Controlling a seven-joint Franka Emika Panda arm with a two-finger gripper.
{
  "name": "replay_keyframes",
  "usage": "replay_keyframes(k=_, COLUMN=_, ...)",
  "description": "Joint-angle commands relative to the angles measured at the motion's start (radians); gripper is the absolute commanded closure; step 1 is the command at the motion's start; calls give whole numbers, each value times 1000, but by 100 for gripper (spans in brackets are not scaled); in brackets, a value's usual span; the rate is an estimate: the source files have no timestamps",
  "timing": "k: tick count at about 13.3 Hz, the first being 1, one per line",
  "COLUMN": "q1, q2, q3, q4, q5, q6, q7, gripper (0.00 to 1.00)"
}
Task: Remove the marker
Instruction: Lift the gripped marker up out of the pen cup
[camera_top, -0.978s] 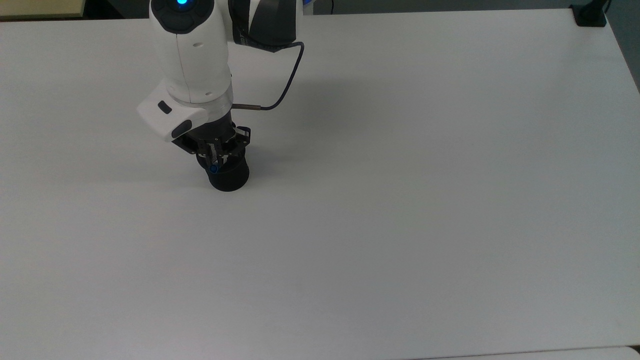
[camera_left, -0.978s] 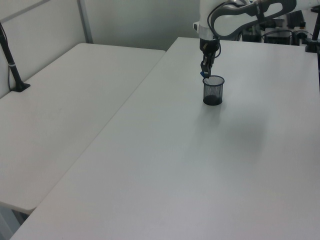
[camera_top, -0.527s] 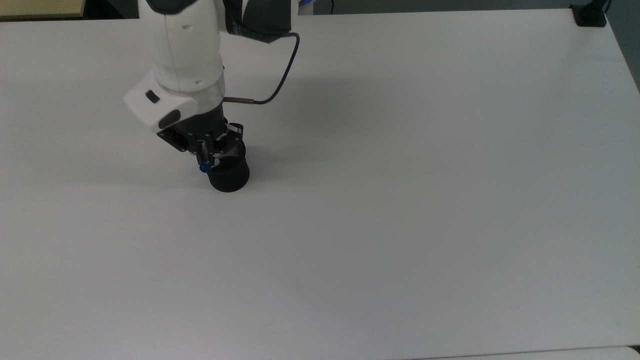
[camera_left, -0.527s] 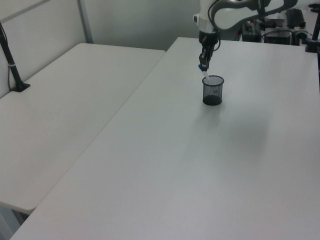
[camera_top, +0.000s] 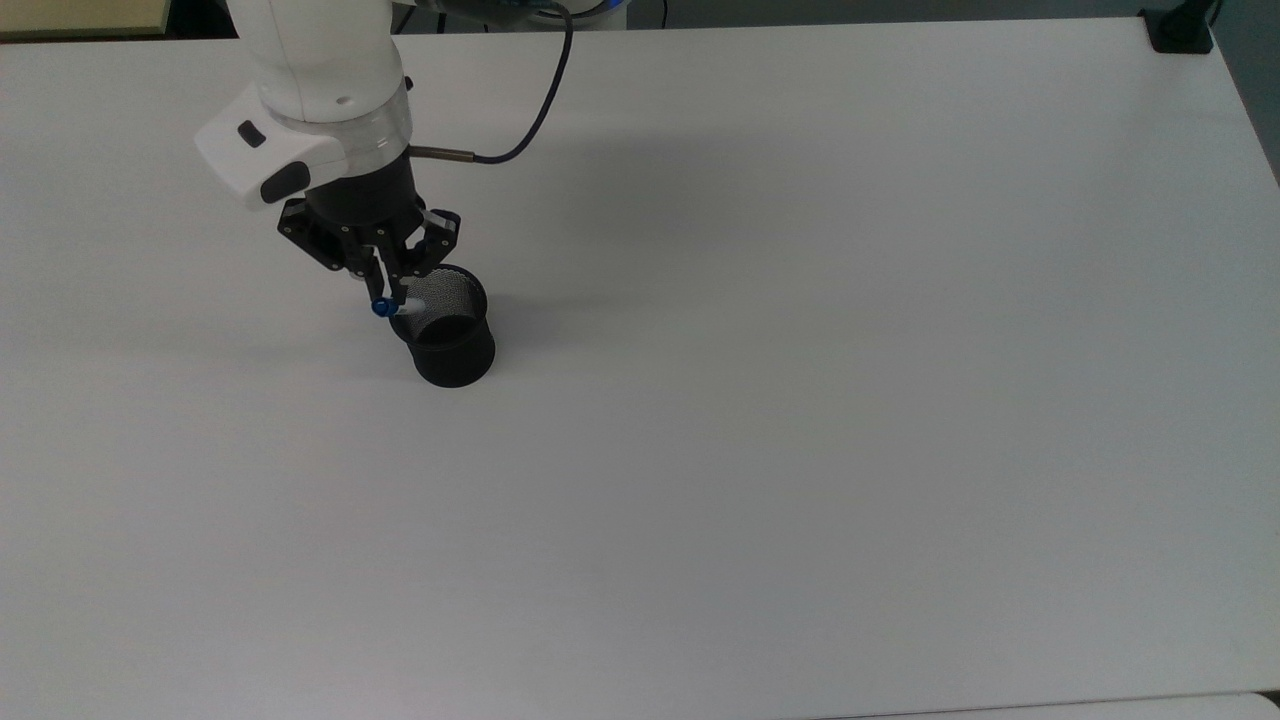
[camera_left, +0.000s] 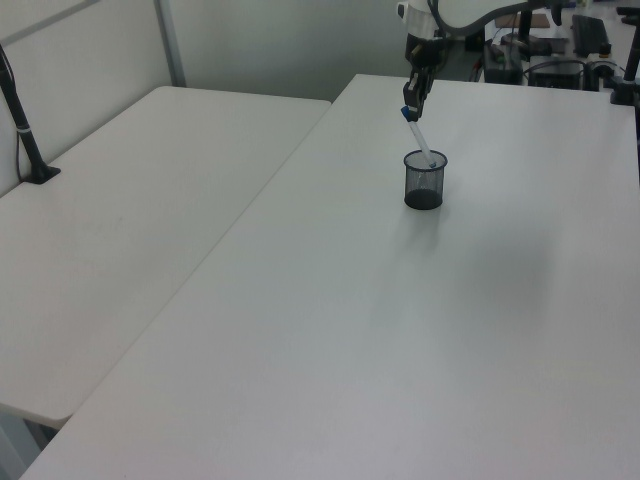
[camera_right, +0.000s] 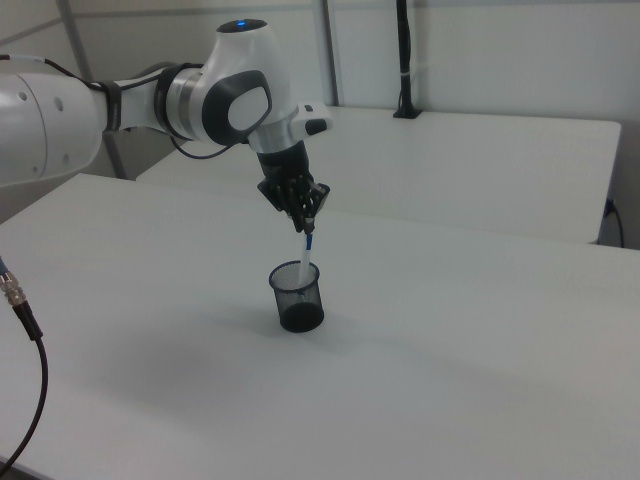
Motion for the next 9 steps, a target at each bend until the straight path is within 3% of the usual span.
replay_keyframes(k=1, q1=-9, q2=-58, q3=-6, q4=-6, q5=55, q6=-85, q7=-7, gripper=85)
replay_keyframes(k=9, q1=-20, q2=-118, q3=-7, q4=-6, q5=109, q6=-253, q7=-65, gripper=85)
